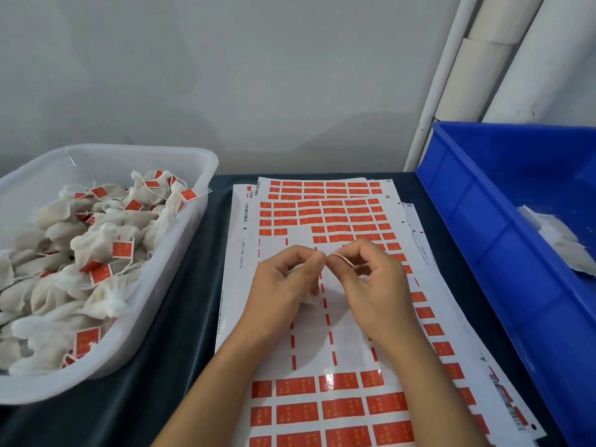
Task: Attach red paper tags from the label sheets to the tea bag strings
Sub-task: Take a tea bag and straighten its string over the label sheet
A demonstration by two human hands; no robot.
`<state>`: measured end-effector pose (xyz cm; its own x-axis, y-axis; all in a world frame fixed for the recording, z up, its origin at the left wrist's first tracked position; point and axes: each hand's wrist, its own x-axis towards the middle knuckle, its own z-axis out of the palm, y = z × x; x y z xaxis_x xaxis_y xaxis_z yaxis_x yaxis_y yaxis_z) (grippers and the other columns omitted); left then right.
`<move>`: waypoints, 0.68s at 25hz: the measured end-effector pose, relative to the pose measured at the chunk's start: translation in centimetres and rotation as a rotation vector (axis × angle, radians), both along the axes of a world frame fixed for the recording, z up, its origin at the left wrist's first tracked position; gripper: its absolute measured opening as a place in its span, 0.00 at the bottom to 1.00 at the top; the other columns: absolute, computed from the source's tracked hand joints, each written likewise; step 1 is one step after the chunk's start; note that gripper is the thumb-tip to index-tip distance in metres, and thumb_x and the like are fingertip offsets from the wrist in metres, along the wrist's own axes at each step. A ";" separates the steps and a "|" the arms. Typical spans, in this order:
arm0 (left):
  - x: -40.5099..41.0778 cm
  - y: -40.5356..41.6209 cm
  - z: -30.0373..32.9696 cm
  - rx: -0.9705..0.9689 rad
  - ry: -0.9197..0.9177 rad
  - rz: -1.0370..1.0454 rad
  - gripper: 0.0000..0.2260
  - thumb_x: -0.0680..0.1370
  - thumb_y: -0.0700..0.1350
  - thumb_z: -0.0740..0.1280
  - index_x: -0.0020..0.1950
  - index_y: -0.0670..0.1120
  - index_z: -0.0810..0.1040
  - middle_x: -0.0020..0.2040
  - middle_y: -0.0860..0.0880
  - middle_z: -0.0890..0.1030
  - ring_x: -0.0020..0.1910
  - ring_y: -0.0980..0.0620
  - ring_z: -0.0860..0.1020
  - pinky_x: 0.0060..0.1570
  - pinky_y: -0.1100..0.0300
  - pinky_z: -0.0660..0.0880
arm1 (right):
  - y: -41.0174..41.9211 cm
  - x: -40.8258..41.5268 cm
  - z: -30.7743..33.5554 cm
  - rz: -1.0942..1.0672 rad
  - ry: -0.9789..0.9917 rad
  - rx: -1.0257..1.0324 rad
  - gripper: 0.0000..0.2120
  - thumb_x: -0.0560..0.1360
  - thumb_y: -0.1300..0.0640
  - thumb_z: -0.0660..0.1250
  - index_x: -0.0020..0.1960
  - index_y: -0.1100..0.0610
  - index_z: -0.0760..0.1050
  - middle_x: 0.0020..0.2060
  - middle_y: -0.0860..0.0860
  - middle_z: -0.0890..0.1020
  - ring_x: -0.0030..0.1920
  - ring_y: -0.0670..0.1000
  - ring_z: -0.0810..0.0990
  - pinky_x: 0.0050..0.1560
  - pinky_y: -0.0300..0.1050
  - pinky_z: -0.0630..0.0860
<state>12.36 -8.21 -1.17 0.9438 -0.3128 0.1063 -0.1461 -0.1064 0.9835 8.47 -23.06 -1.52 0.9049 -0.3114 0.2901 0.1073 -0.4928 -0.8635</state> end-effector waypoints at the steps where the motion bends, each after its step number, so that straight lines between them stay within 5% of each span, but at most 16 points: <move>1: 0.0 0.0 0.0 0.007 0.001 0.004 0.11 0.83 0.55 0.66 0.44 0.56 0.84 0.37 0.50 0.83 0.39 0.53 0.82 0.45 0.62 0.79 | 0.1 0.0 -0.1 -0.025 -0.013 -0.028 0.05 0.77 0.41 0.68 0.45 0.40 0.76 0.45 0.33 0.81 0.51 0.35 0.78 0.43 0.31 0.72; 4: 0.0 0.0 0.0 0.014 0.014 0.015 0.15 0.78 0.63 0.66 0.41 0.55 0.84 0.35 0.50 0.83 0.39 0.54 0.83 0.46 0.59 0.80 | 0.1 0.0 -0.2 -0.106 -0.081 -0.080 0.06 0.79 0.47 0.69 0.44 0.42 0.75 0.41 0.35 0.80 0.51 0.35 0.78 0.43 0.30 0.72; 7: -0.2 -0.3 -0.2 0.047 0.038 0.025 0.22 0.72 0.68 0.65 0.39 0.49 0.83 0.35 0.52 0.84 0.45 0.59 0.84 0.49 0.56 0.77 | -0.5 -0.2 0.2 -0.172 -0.098 0.062 0.06 0.79 0.41 0.64 0.49 0.41 0.75 0.47 0.34 0.82 0.52 0.39 0.81 0.49 0.38 0.80; 12: -0.1 0.0 -0.2 -0.008 0.030 -0.015 0.19 0.78 0.62 0.65 0.41 0.48 0.83 0.32 0.50 0.82 0.35 0.57 0.81 0.46 0.57 0.78 | -0.1 -0.5 0.5 0.131 -0.026 0.063 0.14 0.81 0.39 0.61 0.65 0.35 0.75 0.62 0.28 0.77 0.63 0.33 0.75 0.53 0.31 0.73; 17: -0.2 0.1 -0.1 -0.047 0.020 -0.040 0.19 0.80 0.58 0.65 0.42 0.44 0.83 0.32 0.48 0.80 0.33 0.52 0.79 0.43 0.60 0.80 | -0.1 -0.3 0.4 0.167 -0.046 0.081 0.07 0.77 0.41 0.69 0.53 0.39 0.82 0.49 0.34 0.84 0.55 0.39 0.82 0.50 0.27 0.77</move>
